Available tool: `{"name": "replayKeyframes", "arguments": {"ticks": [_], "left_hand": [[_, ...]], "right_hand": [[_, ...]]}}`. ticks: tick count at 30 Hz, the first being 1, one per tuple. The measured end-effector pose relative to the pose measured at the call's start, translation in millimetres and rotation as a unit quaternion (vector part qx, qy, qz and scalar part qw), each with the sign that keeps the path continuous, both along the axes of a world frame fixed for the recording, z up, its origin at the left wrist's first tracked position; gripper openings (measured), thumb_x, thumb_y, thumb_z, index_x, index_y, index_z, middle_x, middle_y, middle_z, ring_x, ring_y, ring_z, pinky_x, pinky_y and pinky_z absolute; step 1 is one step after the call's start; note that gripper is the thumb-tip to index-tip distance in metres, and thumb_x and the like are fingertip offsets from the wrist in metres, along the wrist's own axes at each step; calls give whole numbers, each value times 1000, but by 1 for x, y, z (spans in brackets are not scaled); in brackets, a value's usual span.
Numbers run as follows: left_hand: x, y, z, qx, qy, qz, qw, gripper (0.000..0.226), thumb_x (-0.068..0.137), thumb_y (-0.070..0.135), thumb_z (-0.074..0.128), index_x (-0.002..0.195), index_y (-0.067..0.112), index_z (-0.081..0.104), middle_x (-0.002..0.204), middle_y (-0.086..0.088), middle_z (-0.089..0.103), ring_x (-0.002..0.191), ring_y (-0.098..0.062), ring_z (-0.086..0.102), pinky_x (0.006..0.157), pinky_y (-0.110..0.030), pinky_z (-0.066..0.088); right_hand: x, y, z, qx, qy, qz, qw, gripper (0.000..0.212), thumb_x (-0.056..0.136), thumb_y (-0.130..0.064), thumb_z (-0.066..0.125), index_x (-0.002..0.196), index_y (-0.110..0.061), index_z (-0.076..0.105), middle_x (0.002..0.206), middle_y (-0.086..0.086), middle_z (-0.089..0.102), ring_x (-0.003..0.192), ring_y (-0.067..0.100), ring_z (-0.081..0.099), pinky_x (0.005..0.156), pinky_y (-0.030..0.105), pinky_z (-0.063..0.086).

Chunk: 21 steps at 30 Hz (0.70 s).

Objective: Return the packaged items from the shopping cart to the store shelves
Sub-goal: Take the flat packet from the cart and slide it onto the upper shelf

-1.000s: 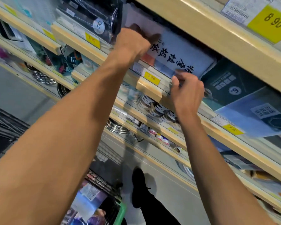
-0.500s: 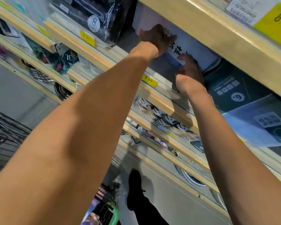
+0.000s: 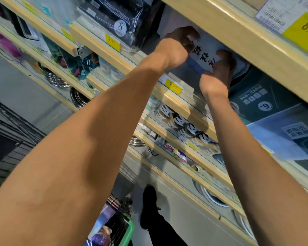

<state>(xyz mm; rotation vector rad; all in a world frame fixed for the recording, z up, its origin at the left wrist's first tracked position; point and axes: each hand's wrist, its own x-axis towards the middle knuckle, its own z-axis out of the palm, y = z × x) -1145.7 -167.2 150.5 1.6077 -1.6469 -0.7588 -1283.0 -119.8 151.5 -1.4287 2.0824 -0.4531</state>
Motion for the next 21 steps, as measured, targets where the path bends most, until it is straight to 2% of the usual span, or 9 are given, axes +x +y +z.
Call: {"name": "replayKeyframes", "arguments": {"ticks": [2, 3, 5, 7, 9, 12, 15, 19, 21], "left_hand": [[3, 11, -3, 55, -10, 3, 998, 38, 93, 15, 48, 126, 7, 67, 125, -12, 68, 118, -30, 63, 97, -33, 51], [5, 18, -3, 67, -13, 8, 998, 42, 89, 19, 48, 123, 5, 68, 121, -12, 69, 115, -30, 64, 96, -33, 53], [10, 27, -7, 46, 3, 9, 999, 45, 82, 23, 49, 118, 8, 70, 114, -10, 72, 106, -29, 67, 94, -38, 55], [15, 41, -12, 36, 8, 10, 999, 38, 85, 24, 53, 117, 13, 69, 111, -6, 73, 103, -25, 68, 93, -38, 55], [21, 60, -16, 0, 44, 16, 999, 29, 86, 23, 56, 110, 18, 72, 105, 1, 75, 101, -18, 69, 94, -35, 55], [36, 92, -30, -53, 108, 48, 992, 23, 91, 9, 59, 109, 15, 72, 101, 5, 73, 97, -10, 68, 93, -28, 55], [64, 133, -45, -82, 177, 132, 972, 21, 92, 4, 59, 104, 13, 73, 97, 3, 73, 96, -11, 68, 89, -28, 56], [109, 204, -85, -81, 245, 248, 934, 14, 93, 7, 62, 100, 11, 74, 92, 3, 73, 92, -16, 70, 87, -37, 58], [128, 247, -105, -69, 277, 306, 908, 14, 92, 5, 61, 97, 11, 72, 89, 0, 71, 87, -18, 69, 82, -33, 58]], "right_hand": [[0, 1, 2, -14, 2, 8, 1000, 40, 107, -21, 34, 144, -7, 43, 149, 8, 46, 136, 25, 45, 89, 20, 37], [0, 3, 3, -10, 0, 17, 1000, 41, 107, -21, 33, 144, -6, 43, 149, 10, 46, 136, 27, 44, 96, 23, 36], [4, 5, -2, -13, 15, 22, 1000, 44, 107, -21, 31, 142, 1, 45, 148, 17, 47, 136, 34, 44, 108, 34, 34], [15, 10, -8, -52, 8, 15, 999, 42, 102, -22, 40, 135, 0, 53, 140, 20, 54, 129, 35, 50, 106, 36, 37], [27, 17, -21, -135, -7, 28, 990, 34, 95, -20, 54, 124, -2, 60, 125, 16, 63, 117, 30, 58, 98, 34, 44], [49, 43, -38, -278, -28, 101, 955, 29, 86, -9, 61, 115, -12, 63, 108, 7, 62, 98, 19, 61, 89, 31, 49], [76, 79, -49, -386, -67, 187, 901, 24, 83, -5, 59, 106, -10, 65, 100, 5, 57, 93, 16, 58, 81, 27, 48], [127, 134, -71, -367, -118, 252, 887, 18, 84, -4, 63, 101, -8, 67, 97, 4, 61, 91, 16, 58, 80, 30, 49], [153, 166, -92, -354, -130, 309, 873, 17, 84, -3, 64, 100, -5, 68, 94, 6, 63, 87, 19, 60, 79, 31, 48]]}}
